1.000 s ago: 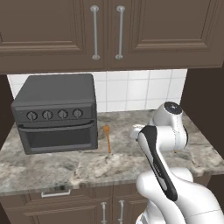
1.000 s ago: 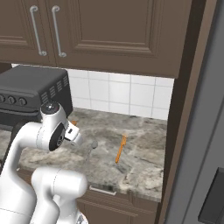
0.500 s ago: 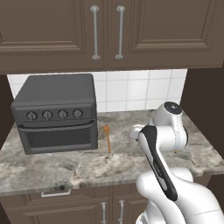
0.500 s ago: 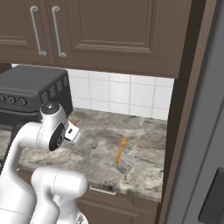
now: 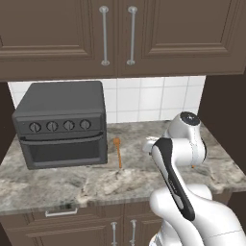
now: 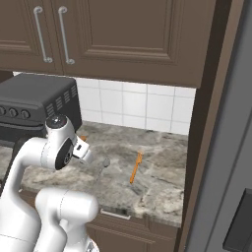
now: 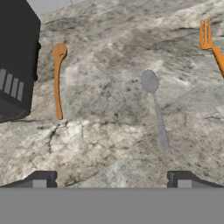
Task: Organize the utensils by type. Pick up the wooden spoons from the counter and place them in the open cabinet. Then pick up the metallic utensils from the counter and place them in the open drawer.
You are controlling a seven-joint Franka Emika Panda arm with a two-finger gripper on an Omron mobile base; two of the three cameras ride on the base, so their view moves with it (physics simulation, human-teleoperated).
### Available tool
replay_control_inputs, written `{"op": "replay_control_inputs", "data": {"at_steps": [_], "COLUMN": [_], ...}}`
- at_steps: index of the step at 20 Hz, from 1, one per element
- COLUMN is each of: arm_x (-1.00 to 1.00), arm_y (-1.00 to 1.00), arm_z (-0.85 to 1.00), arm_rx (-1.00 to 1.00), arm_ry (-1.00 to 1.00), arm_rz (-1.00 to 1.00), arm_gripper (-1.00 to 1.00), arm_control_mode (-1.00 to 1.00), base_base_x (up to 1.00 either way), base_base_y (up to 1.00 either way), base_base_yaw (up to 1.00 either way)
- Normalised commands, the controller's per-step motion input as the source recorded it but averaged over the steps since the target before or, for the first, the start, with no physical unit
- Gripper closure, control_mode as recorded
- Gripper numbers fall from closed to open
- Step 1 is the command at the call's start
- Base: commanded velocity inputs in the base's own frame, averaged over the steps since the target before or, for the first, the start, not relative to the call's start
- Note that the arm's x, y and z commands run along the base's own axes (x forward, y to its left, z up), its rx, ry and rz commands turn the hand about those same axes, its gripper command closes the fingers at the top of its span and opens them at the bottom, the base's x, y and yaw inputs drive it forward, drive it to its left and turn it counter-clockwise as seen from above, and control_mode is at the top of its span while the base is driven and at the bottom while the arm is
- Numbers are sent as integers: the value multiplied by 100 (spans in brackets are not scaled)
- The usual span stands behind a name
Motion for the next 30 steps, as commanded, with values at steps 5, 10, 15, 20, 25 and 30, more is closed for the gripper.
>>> {"op": "replay_control_inputs", "data": {"at_steps": [5,10,15,20,25,30], "arm_x": [-5,2,12,28,42,38], "arm_y": [0,0,6,20,34,25], "arm_z": [-1,-5,0,0,0,0], "arm_rx": [-2,0,0,0,0,0], "arm_ry": [-2,0,0,0,0,0], "arm_rz": [0,9,29,34,9,-1], "arm_gripper": [-100,-100,-100,-100,-100,-100], "arm_control_mode": [-100,-100,-100,-100,-100,-100], "base_base_x": [0,0,0,0,0,0], "base_base_y": [0,0,0,0,0,0], "base_base_yaw": [0,0,0,0,0,0]}}
